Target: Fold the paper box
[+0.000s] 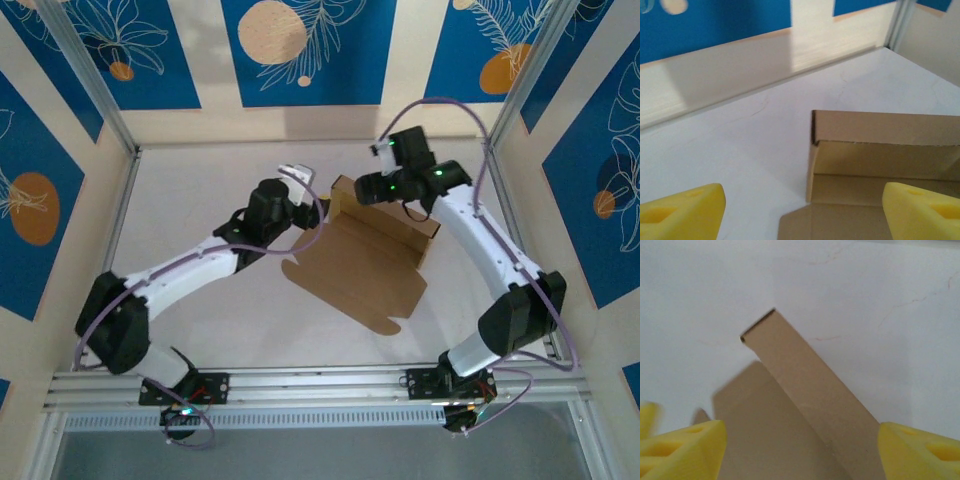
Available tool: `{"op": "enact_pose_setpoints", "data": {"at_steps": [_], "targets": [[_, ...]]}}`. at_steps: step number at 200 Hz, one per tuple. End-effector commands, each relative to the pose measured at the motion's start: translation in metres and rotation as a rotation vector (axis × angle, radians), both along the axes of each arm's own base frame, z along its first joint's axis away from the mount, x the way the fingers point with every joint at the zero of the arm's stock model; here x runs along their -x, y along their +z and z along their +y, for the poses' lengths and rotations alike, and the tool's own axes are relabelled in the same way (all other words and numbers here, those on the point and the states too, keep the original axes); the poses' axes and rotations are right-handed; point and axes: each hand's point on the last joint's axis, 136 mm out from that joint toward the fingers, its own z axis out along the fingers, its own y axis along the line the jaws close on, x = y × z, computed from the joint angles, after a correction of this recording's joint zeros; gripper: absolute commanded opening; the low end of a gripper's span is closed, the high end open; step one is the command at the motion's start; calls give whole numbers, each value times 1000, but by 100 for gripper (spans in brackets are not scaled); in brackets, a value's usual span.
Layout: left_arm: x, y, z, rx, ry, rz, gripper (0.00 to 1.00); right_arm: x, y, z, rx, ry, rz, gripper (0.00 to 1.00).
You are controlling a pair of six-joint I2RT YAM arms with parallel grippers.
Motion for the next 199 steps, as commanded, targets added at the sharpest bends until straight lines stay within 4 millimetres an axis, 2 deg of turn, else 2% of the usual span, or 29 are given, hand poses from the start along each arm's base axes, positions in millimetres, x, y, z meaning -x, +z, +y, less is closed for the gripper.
{"op": "enact_pose_setpoints", "data": {"at_steps": [1,23,43,78,96,118,139,166,189,199], "targets": [[9,6,46,73,168,77,81,-2,-30,-5,240,92,2,79],[25,23,64,103,177,77,81,3,-51,4,345,150,22,71],[36,40,80,115,191,50,81,0,-66,2,421,157,28,63],[47,57,100,133,215,17,81,-28,-86,-21,550,60,37,40],[50,56,103,139,219,24,81,-45,-88,-32,532,-11,57,29],[52,53,105,141,217,38,81,-63,-92,-54,453,-115,122,23],[52,53,110,144,230,34,81,-75,-94,-68,342,-187,163,23],[51,53,112,164,230,43,81,-86,-98,-81,131,-252,253,31],[50,50,110,184,219,60,81,-86,-105,-68,-68,-231,360,39],[49,49,110,187,217,71,81,-83,-102,-51,-129,-176,392,42]]}}
